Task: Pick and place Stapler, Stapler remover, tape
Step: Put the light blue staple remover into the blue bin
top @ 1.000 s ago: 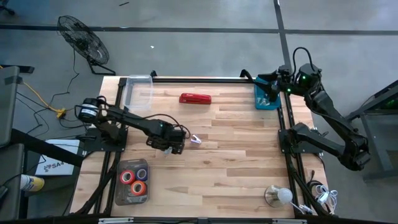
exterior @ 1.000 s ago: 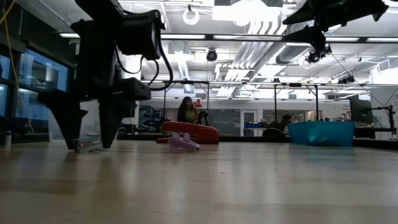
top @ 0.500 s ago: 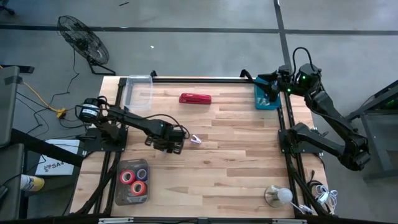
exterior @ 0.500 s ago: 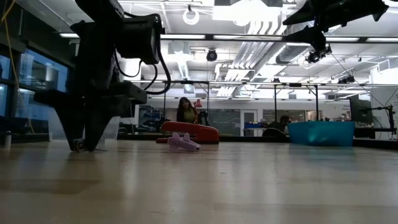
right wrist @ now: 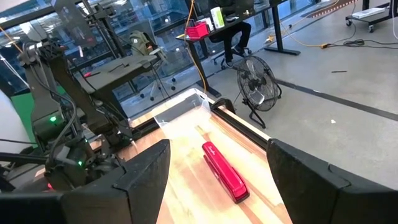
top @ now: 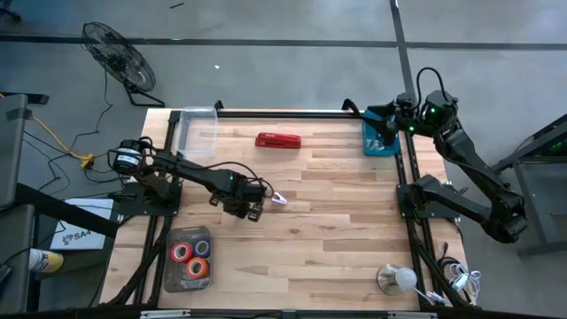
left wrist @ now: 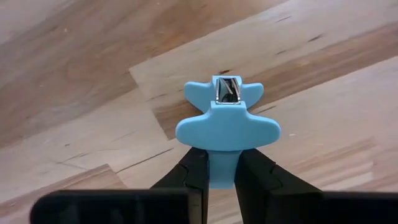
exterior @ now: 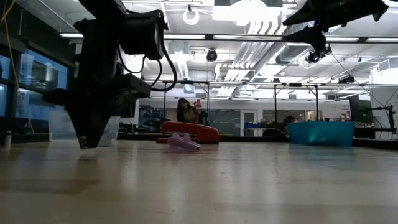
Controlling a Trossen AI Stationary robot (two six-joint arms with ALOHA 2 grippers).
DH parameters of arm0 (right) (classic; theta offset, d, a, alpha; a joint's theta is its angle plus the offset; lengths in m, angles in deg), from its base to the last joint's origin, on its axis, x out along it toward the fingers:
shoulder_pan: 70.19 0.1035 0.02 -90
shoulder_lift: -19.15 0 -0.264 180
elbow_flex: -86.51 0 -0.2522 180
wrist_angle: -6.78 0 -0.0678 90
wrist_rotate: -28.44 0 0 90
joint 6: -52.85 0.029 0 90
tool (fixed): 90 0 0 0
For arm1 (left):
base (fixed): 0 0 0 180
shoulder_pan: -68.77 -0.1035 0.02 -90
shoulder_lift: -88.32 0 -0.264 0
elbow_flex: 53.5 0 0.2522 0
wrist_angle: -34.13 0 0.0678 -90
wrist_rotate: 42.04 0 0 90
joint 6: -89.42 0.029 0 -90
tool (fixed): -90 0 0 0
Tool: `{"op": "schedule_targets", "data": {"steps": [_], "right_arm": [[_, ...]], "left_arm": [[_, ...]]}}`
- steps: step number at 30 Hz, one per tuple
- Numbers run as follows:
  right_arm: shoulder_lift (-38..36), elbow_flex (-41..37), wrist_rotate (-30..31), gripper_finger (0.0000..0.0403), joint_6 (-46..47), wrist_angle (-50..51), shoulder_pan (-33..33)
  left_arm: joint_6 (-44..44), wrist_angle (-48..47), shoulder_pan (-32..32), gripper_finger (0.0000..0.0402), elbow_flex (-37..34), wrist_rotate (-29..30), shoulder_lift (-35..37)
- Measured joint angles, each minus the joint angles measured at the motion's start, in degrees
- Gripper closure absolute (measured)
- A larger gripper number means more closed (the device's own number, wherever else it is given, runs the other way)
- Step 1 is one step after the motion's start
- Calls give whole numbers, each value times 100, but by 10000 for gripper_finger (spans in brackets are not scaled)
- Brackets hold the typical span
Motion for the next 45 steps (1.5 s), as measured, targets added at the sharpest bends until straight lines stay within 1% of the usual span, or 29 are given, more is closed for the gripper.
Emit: {"op": "schedule_targets", "data": {"steps": [8,11,14,20,28,31,34,38,40,45], "right_arm": [[1,0,-79,144,-21,38,0],[1,0,-88,144,-92,55,0],[1,0,-146,144,-129,52,0],[1,0,-544,144,-160,22,0],[1,-2,-1327,144,-297,-138,22],[1,-2,-1433,144,-252,-466,165],[13,-2,-1436,144,-245,-888,419],[101,-2,-1352,144,-241,-1369,862],[178,-2,-1077,144,-243,-1569,1105],[353,-4,-95,144,-232,-1961,1670]], "left_arm": [[399,-39,-9,359,296,137,0],[624,-37,-9,359,497,359,0],[935,-33,-9,359,750,722,0],[1814,-23,-10,359,1446,1560,0],[3145,42,-11,359,2736,3194,0],[3720,196,-13,359,3162,3671,0],[4179,340,-52,359,3541,3947,0],[4545,574,-178,359,3879,3978,0],[4714,742,-249,359,3993,3982,0],[5158,1462,-440,359,4037,3951,2]]}}
